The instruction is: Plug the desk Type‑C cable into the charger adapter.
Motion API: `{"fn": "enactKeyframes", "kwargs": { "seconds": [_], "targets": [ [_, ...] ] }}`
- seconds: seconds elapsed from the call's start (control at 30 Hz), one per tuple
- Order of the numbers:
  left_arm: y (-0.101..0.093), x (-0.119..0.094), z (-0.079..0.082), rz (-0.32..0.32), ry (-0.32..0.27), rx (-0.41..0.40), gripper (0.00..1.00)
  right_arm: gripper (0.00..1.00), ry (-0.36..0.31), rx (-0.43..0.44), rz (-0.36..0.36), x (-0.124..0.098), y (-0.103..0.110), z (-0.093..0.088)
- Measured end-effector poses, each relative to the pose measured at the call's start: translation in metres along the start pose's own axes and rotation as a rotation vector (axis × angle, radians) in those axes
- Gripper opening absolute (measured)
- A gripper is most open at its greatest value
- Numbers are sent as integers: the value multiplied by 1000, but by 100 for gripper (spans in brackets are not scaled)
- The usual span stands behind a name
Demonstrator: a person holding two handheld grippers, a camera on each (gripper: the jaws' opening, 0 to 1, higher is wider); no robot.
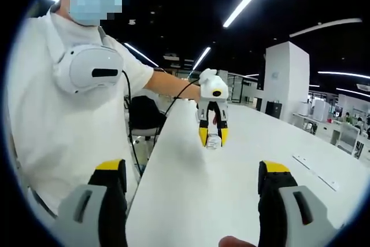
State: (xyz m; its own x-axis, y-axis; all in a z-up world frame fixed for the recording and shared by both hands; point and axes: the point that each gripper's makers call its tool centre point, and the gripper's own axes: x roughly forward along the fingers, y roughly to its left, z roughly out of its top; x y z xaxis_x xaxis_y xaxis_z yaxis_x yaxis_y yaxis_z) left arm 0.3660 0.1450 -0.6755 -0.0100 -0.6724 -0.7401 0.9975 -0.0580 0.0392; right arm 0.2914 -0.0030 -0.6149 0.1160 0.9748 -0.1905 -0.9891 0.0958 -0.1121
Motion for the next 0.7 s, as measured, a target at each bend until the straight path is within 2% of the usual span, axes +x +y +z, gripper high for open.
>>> {"fn": "enactKeyframes", "kwargs": {
  "seconds": [0.27, 0.53, 0.7],
  "targets": [
    [-5, 3, 3, -8, -4, 12, 23, 96, 3, -4, -1, 1, 0, -1],
    [-19, 9, 2, -31, -5, 22, 23, 96, 9, 0, -1, 3, 1, -3],
    [-18, 9, 2, -32, -11, 19, 23, 95, 7, 0, -1, 3, 2, -2]
  ]
}}
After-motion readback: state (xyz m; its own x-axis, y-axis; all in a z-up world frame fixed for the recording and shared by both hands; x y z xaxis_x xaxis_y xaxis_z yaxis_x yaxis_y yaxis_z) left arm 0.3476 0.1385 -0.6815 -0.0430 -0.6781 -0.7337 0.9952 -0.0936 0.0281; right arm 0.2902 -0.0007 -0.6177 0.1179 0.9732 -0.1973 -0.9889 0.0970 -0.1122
